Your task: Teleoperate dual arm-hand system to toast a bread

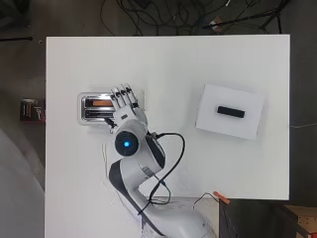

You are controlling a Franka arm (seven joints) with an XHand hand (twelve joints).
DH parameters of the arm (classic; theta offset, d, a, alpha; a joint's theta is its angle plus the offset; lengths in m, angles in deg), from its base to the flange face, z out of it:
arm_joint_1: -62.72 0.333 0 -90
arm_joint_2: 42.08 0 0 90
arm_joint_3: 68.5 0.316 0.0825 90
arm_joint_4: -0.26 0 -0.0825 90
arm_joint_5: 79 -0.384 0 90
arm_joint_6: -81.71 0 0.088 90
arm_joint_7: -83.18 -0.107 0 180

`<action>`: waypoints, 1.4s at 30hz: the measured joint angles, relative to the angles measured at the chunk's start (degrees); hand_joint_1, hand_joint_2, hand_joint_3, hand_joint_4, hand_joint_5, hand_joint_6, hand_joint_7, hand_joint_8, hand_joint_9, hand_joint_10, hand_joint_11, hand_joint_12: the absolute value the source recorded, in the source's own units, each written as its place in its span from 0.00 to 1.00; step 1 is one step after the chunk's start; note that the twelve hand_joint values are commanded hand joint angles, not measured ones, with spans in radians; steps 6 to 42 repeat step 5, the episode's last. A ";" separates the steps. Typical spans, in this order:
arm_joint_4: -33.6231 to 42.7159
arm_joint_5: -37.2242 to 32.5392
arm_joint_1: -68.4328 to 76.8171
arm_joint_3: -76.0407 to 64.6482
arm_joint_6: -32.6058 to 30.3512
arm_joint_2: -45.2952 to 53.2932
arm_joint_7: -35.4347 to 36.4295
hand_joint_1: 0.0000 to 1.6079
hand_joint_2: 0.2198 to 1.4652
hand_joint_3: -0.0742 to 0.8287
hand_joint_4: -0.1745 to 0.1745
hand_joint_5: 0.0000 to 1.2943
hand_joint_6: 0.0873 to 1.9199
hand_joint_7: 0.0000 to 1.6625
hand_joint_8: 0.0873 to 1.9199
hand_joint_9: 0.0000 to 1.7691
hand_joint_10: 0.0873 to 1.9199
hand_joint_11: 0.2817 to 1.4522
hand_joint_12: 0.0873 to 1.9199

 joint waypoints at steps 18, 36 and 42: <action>-1.25 -4.79 -8.50 4.03 3.20 3.55 1.99 0.00 0.71 0.08 0.25 0.13 0.00 0.13 0.00 0.16 0.00 0.07 0.00; -1.25 -4.79 -8.50 4.03 3.20 3.55 1.99 0.00 0.71 0.08 0.25 0.13 0.00 0.13 0.00 0.16 0.00 0.07 0.00; -1.25 -4.79 -8.50 4.03 3.20 3.55 1.99 0.00 0.71 0.08 0.25 0.13 0.00 0.13 0.00 0.16 0.00 0.07 0.00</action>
